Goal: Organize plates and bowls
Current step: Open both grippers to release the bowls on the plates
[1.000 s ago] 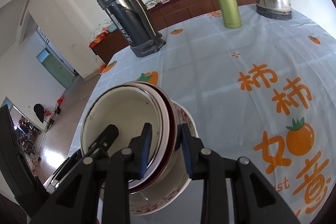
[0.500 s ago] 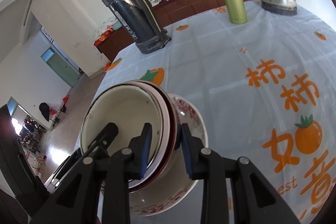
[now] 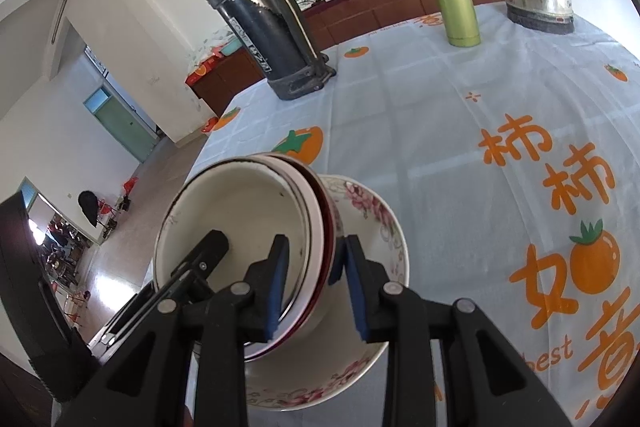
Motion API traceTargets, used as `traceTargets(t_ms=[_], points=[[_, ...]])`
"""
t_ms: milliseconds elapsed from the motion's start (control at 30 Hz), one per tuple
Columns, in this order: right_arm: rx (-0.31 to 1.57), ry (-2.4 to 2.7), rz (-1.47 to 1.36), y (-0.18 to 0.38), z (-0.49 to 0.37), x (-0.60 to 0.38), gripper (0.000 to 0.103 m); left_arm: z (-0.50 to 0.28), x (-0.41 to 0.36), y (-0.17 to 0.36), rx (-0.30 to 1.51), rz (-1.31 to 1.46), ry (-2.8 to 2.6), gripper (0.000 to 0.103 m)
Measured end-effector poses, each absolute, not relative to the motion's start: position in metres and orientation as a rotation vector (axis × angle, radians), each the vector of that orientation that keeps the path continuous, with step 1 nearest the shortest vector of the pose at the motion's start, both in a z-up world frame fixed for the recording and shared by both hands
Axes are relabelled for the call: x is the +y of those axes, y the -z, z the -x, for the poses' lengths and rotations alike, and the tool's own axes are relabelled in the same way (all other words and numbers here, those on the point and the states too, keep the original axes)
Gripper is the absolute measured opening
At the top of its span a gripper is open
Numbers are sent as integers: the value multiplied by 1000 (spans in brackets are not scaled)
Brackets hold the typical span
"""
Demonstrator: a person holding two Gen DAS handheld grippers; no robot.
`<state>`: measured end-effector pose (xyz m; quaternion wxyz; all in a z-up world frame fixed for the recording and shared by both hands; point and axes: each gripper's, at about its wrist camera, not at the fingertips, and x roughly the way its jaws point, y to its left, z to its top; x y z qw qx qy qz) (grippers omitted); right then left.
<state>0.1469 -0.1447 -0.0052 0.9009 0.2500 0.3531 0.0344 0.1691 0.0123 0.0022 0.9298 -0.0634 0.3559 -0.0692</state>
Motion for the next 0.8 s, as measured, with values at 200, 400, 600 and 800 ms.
traceTargets(t_ms=[200, 400, 600, 800], points=[[676, -84, -540, -5, -139, -149, 41, -165, 13, -12, 689, 134, 141, 36], [602, -89, -507, -19, -129, -143, 51, -160, 4, -13, 658, 73, 124, 41], [567, -82, -515, -23, -123, -143, 63, -156, 5, -16, 642, 87, 132, 48], [543, -59, -528, -24, -118, -148, 70, -142, 5, -21, 575, 45, 115, 60]])
